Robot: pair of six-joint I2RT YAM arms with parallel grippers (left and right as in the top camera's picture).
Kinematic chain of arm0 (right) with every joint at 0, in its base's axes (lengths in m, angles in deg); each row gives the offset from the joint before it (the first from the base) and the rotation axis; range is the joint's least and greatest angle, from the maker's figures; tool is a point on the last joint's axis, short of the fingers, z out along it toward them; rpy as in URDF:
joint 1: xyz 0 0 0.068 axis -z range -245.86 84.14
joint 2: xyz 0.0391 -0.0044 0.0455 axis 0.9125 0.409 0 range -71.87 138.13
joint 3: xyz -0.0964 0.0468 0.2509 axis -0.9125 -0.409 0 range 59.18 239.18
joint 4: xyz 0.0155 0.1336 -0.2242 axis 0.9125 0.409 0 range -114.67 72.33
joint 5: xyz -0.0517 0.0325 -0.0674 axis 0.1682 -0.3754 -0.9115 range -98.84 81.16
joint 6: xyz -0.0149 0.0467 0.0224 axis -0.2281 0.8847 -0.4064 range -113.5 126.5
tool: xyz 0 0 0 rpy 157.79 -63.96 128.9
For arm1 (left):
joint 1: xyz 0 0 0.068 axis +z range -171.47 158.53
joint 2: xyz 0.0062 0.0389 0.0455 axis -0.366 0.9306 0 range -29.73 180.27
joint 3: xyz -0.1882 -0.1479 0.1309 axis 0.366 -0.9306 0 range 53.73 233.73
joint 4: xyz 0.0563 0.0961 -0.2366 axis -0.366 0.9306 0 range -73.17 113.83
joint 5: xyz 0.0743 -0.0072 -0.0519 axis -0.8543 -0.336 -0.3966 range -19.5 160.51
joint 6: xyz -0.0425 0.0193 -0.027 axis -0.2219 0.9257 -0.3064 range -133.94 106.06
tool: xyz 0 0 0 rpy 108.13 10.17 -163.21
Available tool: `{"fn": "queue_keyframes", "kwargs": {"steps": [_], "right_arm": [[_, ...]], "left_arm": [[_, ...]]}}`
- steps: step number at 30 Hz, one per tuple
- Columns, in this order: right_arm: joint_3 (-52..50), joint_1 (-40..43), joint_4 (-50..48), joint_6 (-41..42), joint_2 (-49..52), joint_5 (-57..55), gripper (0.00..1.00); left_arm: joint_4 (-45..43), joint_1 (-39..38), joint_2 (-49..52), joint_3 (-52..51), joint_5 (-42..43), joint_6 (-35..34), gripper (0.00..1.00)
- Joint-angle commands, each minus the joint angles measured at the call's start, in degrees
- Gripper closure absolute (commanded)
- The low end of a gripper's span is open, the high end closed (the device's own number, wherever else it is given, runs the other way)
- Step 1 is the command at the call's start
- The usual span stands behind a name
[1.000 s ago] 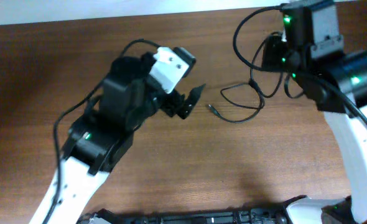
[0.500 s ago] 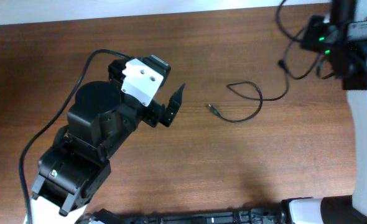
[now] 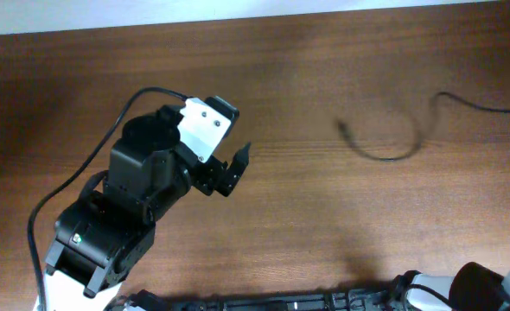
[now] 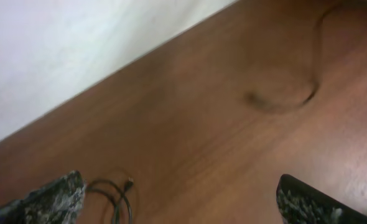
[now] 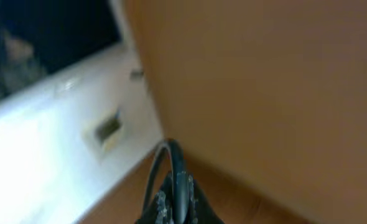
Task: Untangle cables
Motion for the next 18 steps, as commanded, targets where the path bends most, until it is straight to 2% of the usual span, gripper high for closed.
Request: {"fn": "queue_keyframes", "kwargs": {"steps": [1, 7, 18], "right_arm": [[2.2, 4.1, -5.7, -0.6, -2.3, -0.7, 0.96], [2.2, 5.4, -13.5, -7.7, -2.6, -0.7, 0.96], [2.1, 5.3, -9.1, -7.7, -2.3, -0.7, 0.96]], "left_arm": [[2.6, 0.1, 0.1, 0.4, -0.8, -0.8, 0.01], [3.5, 0.1, 0.1, 0.4, -0.8, -0.8, 0.01], [3.5, 0.1, 0.1, 0.4, -0.8, -0.8, 0.01]]}}
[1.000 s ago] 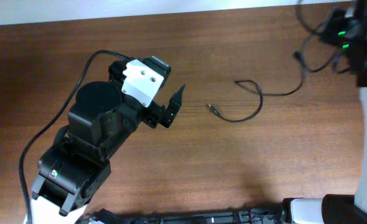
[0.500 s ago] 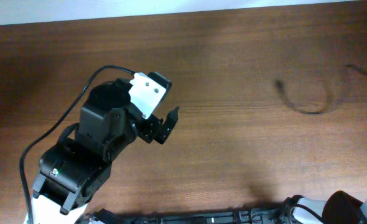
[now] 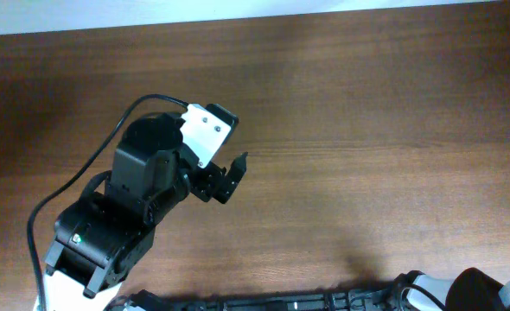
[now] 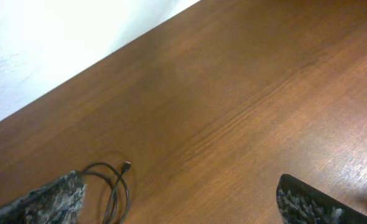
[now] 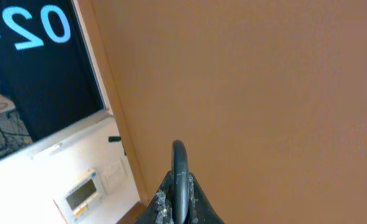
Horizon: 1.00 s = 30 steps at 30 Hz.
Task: Untangle cables
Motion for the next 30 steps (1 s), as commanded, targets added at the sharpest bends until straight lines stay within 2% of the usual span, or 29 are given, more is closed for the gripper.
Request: {"fn": "queue_keyframes", "kwargs": {"steps": [1, 8, 18, 24, 30], "right_arm": [[0.8, 0.2, -0.2, -0.7, -0.3, -0.5, 0.96], [0.8, 0.2, 1.0, -0.2, -0.3, 2.1, 0.96], [0.8, 0.2, 9.6, -0.2, 0.5, 2.1, 0.96], [0.8, 0.2, 16.6, -0.2, 5.1, 1.9, 0.96], [0.8, 0.3, 19.0, -0.2, 11.1, -1.9, 0.96]], "left_arm": [[-0.1, 0.1, 0.1, 0.4, -0.8, -0.7, 0.01], [-0.1, 0.1, 0.1, 0.4, -0.8, -0.7, 0.01], [-0.1, 0.1, 0.1, 0.4, -0.8, -0.7, 0.01], [-0.1, 0.1, 0.1, 0.4, -0.8, -0.7, 0.01], [-0.1, 0.1, 0.1, 0.4, -0.8, -0.7, 0.01]]}}
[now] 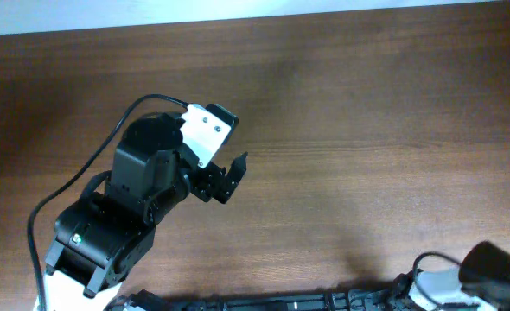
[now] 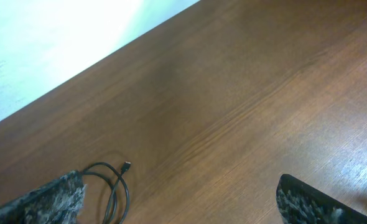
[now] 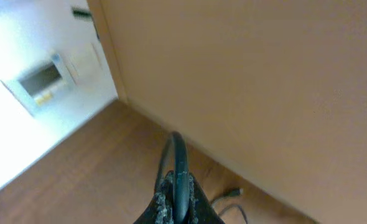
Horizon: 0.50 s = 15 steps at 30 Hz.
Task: Untangle cables
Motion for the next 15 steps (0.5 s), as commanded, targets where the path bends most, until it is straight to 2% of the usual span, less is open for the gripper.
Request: {"fn": "queue_keyframes", "kwargs": {"steps": [1, 9, 15], "right_arm": [[0.7, 0.3, 0.6, 0.0, 3.3, -2.8, 0.96], [0.5, 0.5, 2.8, 1.1, 9.3, -2.9, 0.96], [-0.3, 4.6, 7.7, 5.3, 13.2, -2.6, 0.96]], "left_arm": [[-0.1, 0.1, 0.1, 0.4, -0.8, -0.7, 0.01], [-0.1, 0.1, 0.1, 0.4, -0.8, -0.7, 0.01], [-0.1, 0.1, 0.1, 0.4, -0.8, -0.7, 0.01]]}}
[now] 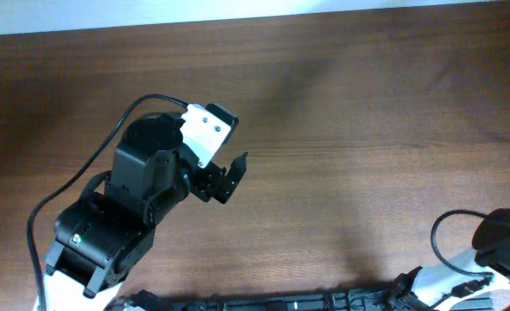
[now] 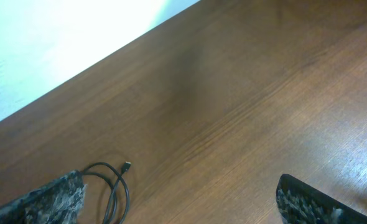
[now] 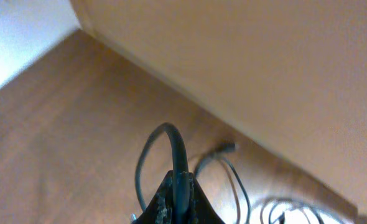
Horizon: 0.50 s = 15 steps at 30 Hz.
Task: Untangle cables
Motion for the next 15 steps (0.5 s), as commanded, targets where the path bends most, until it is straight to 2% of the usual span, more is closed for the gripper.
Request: {"fn": "queue_keyframes", "kwargs": {"steps": [1, 4, 9, 15], "right_arm": [[-0.5, 4.0, 2.8, 3.7, 2.8, -0.7, 0.96], [-0.6, 7.3, 5.2, 7.3, 5.1, -0.2, 0.96], [-0.7, 11.9, 6.4, 7.5, 9.1, 9.5, 0.96], [-1.0, 13.4, 7.0, 7.5, 12.2, 10.1, 0.96]], "left_arm": [[-0.1, 0.1, 0.1, 0.4, -0.8, -0.7, 0.01], [-0.1, 0.1, 0.1, 0.4, -0.8, -0.7, 0.01], [-0.1, 0.1, 0.1, 0.4, -0.8, -0.7, 0.01], [-0.1, 0.1, 0.1, 0.4, -0.8, -0.7, 0.01]]}}
